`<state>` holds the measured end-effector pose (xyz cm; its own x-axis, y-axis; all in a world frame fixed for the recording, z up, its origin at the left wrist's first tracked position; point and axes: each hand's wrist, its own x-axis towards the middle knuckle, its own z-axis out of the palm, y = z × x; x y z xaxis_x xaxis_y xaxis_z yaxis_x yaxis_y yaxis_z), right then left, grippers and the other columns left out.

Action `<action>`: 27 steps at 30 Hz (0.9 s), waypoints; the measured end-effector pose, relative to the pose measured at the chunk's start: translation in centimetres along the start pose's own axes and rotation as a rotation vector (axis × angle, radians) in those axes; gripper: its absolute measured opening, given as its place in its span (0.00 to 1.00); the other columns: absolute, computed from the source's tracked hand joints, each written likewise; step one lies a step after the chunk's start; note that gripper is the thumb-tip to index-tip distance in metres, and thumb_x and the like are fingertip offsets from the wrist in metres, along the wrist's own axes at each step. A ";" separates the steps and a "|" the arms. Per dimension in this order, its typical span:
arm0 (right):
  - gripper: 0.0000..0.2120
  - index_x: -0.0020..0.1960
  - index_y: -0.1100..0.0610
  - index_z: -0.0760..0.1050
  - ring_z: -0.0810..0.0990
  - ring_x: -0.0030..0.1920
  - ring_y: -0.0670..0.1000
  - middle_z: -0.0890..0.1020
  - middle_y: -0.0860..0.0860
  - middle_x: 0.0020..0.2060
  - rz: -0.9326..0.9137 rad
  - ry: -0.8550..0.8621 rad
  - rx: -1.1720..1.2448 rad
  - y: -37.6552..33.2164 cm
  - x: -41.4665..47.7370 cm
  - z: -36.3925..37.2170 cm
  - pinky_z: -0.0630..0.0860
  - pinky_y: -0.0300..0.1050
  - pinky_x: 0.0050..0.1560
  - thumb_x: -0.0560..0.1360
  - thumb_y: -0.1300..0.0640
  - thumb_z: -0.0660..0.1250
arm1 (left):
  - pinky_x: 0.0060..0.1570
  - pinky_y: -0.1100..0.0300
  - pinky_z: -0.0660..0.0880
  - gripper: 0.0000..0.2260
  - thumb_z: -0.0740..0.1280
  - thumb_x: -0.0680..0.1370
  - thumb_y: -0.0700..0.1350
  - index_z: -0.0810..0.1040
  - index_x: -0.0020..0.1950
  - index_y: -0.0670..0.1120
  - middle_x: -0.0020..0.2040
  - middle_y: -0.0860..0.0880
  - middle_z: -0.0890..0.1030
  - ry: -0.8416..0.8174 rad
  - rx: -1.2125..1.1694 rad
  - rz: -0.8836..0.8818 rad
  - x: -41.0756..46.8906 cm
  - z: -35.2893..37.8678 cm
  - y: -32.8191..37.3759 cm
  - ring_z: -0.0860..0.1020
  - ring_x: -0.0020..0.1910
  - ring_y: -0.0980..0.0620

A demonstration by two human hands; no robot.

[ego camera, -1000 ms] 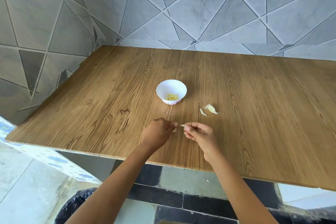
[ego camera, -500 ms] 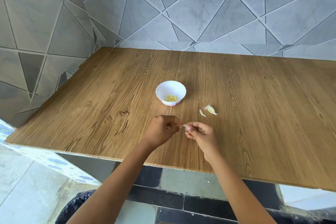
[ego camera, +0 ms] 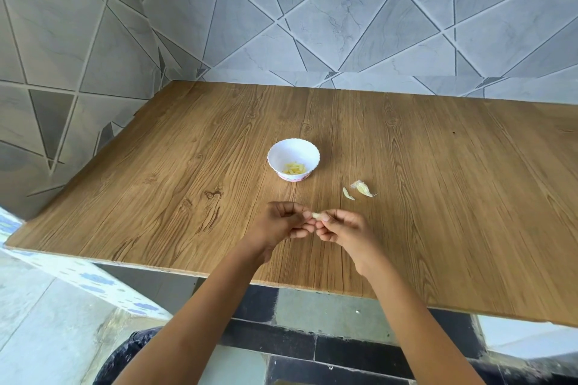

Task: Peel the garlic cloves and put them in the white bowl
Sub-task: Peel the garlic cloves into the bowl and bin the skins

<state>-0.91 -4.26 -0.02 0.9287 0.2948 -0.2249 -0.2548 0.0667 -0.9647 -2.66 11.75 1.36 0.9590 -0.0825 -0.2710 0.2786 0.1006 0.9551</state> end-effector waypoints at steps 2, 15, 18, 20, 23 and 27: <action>0.06 0.45 0.60 0.79 0.79 0.34 0.45 0.81 0.52 0.35 0.029 -0.012 0.001 0.0 0.1 0.0 0.77 0.35 0.37 0.77 0.64 0.64 | 0.39 0.66 0.78 0.05 0.66 0.77 0.38 0.80 0.49 0.38 0.41 0.44 0.84 0.000 -0.028 -0.013 -0.1 0.0 -0.2 0.82 0.39 0.54; 0.06 0.47 0.54 0.79 0.80 0.42 0.42 0.82 0.45 0.41 -0.287 0.157 -0.397 1.4 0.6 0.5 0.77 0.35 0.44 0.73 0.63 0.70 | 0.32 0.67 0.75 0.04 0.69 0.75 0.35 0.80 0.48 0.36 0.35 0.43 0.80 0.156 0.062 0.099 0.0 -0.6 0.2 0.77 0.31 0.54; 0.03 0.46 0.55 0.80 0.81 0.36 0.43 0.83 0.50 0.37 -0.176 0.098 -0.149 0.4 0.5 1.0 0.77 0.35 0.39 0.74 0.61 0.69 | 0.32 0.67 0.74 0.02 0.68 0.75 0.35 0.80 0.46 0.37 0.33 0.48 0.80 0.131 0.090 0.122 -0.1 -0.4 0.3 0.76 0.30 0.57; 0.02 0.46 0.59 0.80 0.80 0.34 0.42 0.82 0.52 0.35 -0.156 0.069 -0.084 0.1 0.4 1.1 0.77 0.34 0.38 0.74 0.63 0.69 | 0.34 0.66 0.74 0.02 0.68 0.75 0.35 0.80 0.47 0.37 0.32 0.49 0.80 0.138 0.102 0.114 -0.1 -0.4 0.3 0.76 0.31 0.57; 0.03 0.45 0.60 0.80 0.79 0.33 0.41 0.82 0.52 0.35 -0.155 0.053 -0.067 0.2 0.5 1.2 0.76 0.33 0.38 0.75 0.64 0.67 | 0.36 0.64 0.74 0.03 0.68 0.76 0.37 0.81 0.45 0.40 0.34 0.45 0.80 0.153 0.135 0.084 -0.1 -0.4 0.2 0.77 0.33 0.55; 0.04 0.45 0.58 0.79 0.79 0.34 0.39 0.81 0.51 0.35 -0.224 0.047 -0.135 0.7 0.3 1.2 0.76 0.33 0.38 0.76 0.65 0.66 | 0.36 0.64 0.74 0.05 0.66 0.78 0.38 0.80 0.44 0.41 0.34 0.45 0.79 0.149 0.162 0.042 -0.1 -0.2 0.3 0.77 0.33 0.54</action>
<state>-1.08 -3.01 -0.60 0.9702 0.2422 -0.0071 -0.0065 -0.0034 -1.0000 -2.65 12.01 1.59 0.9699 0.0672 -0.2340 0.2381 -0.0604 0.9694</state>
